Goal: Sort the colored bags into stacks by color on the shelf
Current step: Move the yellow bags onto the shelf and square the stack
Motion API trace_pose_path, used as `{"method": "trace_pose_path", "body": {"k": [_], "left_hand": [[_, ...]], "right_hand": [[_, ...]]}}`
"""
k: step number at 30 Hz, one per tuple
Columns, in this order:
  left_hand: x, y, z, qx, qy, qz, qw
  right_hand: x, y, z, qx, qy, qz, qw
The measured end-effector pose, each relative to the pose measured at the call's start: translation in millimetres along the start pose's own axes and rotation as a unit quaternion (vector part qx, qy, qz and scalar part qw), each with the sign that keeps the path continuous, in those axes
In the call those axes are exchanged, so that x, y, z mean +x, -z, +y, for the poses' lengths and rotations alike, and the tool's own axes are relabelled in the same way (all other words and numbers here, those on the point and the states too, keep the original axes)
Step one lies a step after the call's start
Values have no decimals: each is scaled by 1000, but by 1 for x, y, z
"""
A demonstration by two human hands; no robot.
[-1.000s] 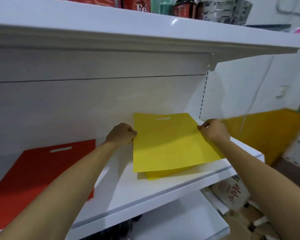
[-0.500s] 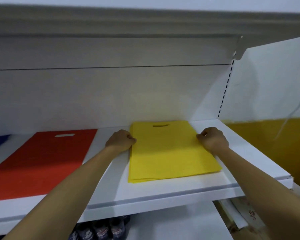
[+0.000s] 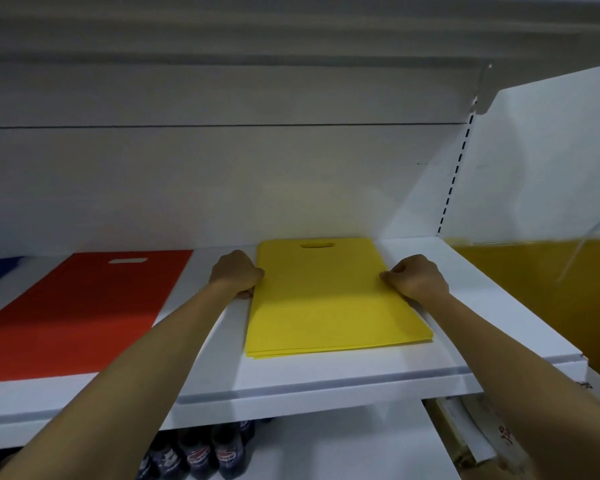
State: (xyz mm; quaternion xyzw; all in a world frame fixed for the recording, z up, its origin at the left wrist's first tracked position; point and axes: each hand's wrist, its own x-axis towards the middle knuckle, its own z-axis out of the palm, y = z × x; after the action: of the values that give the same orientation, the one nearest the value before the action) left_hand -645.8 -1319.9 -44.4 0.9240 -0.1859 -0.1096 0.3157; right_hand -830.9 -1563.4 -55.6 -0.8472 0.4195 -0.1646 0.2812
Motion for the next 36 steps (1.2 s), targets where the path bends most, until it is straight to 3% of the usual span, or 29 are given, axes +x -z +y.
{"method": "trace_pose_path", "body": {"k": [8,16,20,23,25,29,32,36], "left_hand": [[2,2,3,-12,18,-28,999],[-4,13,15,22,82,-159,984],[-8,9,20,40,81,-163,982],[-10,14,17,71,51,-132,987],[-14,24,14,173,6,-64,983],[-22,58,8,373,-64,75,923],[-27,94,-7,445,-61,120,885],[-42,147,-43,471,-13,145,870]], "right_hand": [[10,5,1,-1,-18,7,1000],[14,20,3,7,-78,-75,994],[12,18,2,-23,-68,-80,994],[6,21,-8,-122,-31,-40,991],[3,23,-21,-192,17,12,981],[4,15,-59,-233,120,24,965],[0,0,-97,-238,191,17,952],[-18,-30,-161,-227,274,2,934]]}}
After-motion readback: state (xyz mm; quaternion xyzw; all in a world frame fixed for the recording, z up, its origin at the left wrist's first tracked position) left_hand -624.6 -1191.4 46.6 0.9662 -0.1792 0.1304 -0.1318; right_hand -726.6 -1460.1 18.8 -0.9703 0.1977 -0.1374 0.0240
